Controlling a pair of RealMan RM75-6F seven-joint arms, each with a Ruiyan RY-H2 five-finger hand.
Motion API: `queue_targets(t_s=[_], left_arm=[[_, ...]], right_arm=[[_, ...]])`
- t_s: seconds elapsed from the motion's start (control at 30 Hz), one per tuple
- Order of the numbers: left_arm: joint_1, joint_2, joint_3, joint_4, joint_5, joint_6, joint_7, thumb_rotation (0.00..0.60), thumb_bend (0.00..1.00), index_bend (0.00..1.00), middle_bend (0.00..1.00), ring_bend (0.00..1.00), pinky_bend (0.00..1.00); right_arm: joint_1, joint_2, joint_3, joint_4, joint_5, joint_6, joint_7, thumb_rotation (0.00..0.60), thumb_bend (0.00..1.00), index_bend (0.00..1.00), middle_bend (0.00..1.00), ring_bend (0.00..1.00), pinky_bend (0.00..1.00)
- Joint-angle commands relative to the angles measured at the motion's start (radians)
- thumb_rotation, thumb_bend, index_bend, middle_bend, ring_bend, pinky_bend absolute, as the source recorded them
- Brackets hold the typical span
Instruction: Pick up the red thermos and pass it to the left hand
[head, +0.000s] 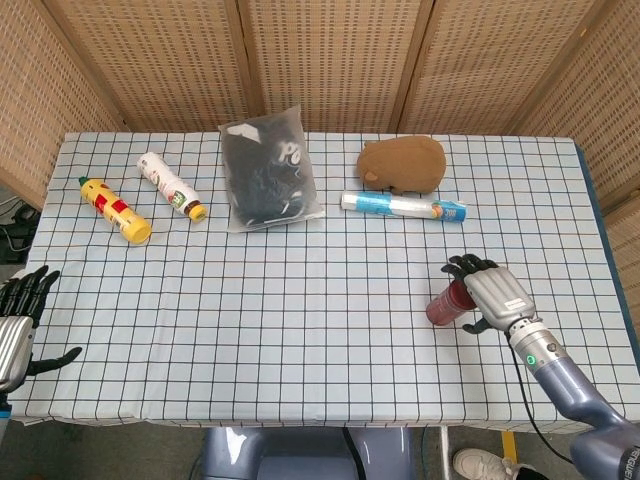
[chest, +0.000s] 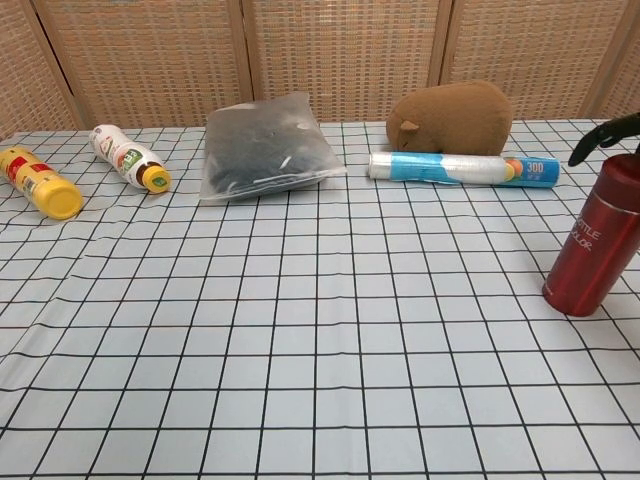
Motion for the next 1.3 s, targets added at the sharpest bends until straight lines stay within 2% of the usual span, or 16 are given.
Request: queue_targets(t_s=[0.03, 0.13, 0.23, 0.3, 0.37, 0.43, 0.63, 0.87, 1.03, 1.3], left_arm=[[-0.001, 0.002, -0.001, 0.000, -0.004, -0.003, -0.004, 0.600, 0.00, 0.00, 0.00, 0.00, 0.00], [-0.002, 0.003, -0.002, 0.000, -0.006, -0.004, -0.007, 0.600, 0.00, 0.00, 0.00, 0.00, 0.00], [-0.003, 0.004, -0.002, 0.000, -0.008, -0.006, -0.007, 0.600, 0.00, 0.00, 0.00, 0.00, 0.00], [-0.004, 0.003, -0.001, 0.000, -0.008, -0.007, -0.006, 0.600, 0.00, 0.00, 0.00, 0.00, 0.00], [-0.004, 0.002, -0.001, 0.000, -0.008, -0.008, -0.002, 0.600, 0.00, 0.00, 0.00, 0.00, 0.00], [-0.005, 0.000, 0.000, -0.001, -0.010, -0.010, 0.002, 0.600, 0.00, 0.00, 0.00, 0.00, 0.00], [-0.009, -0.003, 0.000, 0.000, -0.015, -0.017, 0.005, 0.600, 0.00, 0.00, 0.00, 0.00, 0.00], [-0.039, 0.001, -0.011, 0.009, -0.024, -0.066, -0.048, 0.600, 0.00, 0.00, 0.00, 0.00, 0.00], [-0.116, -0.012, -0.053, 0.045, 0.004, -0.139, -0.193, 0.600, 0.00, 0.00, 0.00, 0.00, 0.00], [-0.262, -0.074, -0.094, 0.106, 0.067, -0.272, -0.436, 0.600, 0.00, 0.00, 0.00, 0.00, 0.00]], right_arm=[[0.031, -0.023, -0.009, 0.011, 0.069, -0.010, -0.051, 0.600, 0.27, 0.24, 0.22, 0.17, 0.29], [0.041, -0.031, -0.013, 0.023, 0.095, -0.006, -0.071, 0.600, 0.31, 0.30, 0.27, 0.22, 0.36], [0.049, -0.046, -0.015, 0.041, 0.121, -0.009, -0.064, 0.600, 0.38, 0.38, 0.33, 0.32, 0.50], [0.049, -0.051, -0.010, 0.044, 0.122, -0.008, -0.037, 0.600, 0.45, 0.48, 0.42, 0.45, 0.61], [0.047, -0.058, -0.005, 0.052, 0.113, 0.000, -0.009, 0.600, 0.51, 0.56, 0.50, 0.56, 0.66], [0.047, -0.059, -0.002, 0.053, 0.109, -0.004, 0.018, 0.600, 0.56, 0.60, 0.54, 0.61, 0.68], [0.050, -0.035, 0.009, 0.032, 0.098, -0.004, 0.064, 0.600, 0.61, 0.63, 0.56, 0.62, 0.68], [0.086, 0.054, 0.059, -0.094, 0.107, -0.003, 0.074, 0.600, 0.63, 0.63, 0.56, 0.63, 0.68], [0.158, 0.102, 0.108, -0.195, 0.170, -0.011, 0.017, 0.600, 0.64, 0.63, 0.56, 0.63, 0.68], [0.321, 0.125, 0.149, -0.317, 0.398, 0.023, -0.143, 0.600, 0.64, 0.63, 0.56, 0.63, 0.68]])
